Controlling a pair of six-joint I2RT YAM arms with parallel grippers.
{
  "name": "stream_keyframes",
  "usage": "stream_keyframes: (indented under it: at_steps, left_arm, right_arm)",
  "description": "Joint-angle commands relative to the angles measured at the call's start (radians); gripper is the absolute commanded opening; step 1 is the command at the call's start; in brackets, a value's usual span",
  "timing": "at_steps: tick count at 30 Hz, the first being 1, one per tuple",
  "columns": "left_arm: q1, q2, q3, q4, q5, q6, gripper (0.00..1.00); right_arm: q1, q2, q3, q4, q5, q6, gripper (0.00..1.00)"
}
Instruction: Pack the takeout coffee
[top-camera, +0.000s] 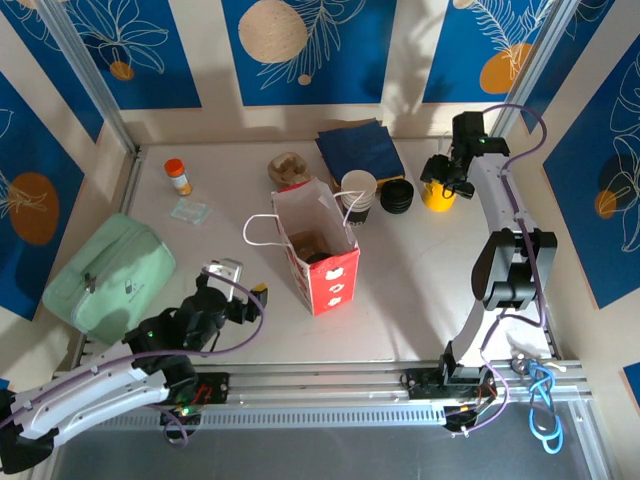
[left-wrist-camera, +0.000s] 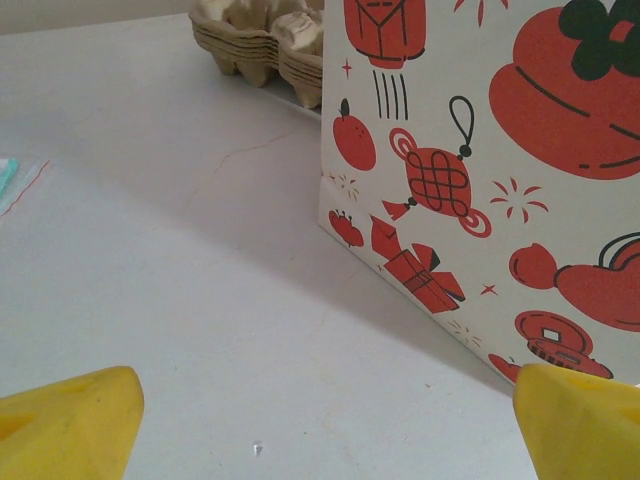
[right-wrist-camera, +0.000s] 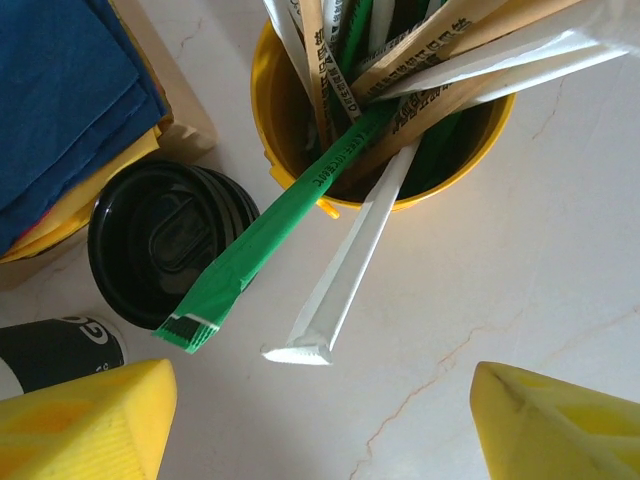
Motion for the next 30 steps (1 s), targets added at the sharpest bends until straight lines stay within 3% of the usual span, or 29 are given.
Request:
stream_keyframes:
  at_steps: [1, 20, 30]
  left_arm:
    - [0.008, -0.014, -0.015, 0.001, -0.017, -0.009, 0.95]
    - [0.011, -0.037, -0.029, 0.039, 0.025, 0.000, 0.95]
    - [0.014, -0.044, -0.029, 0.031, 0.029, -0.003, 0.95]
  right_arm:
    - [-0.005, 0.004, 0.030, 0.007, 0.018, 0.015, 0.75]
    - [-0.043, -0.009, 0.057, 0.013, -0.063, 0.034, 0.73]
    - [-0.052, 0.027, 0.063, 0.021, -0.072, 0.040, 0.60]
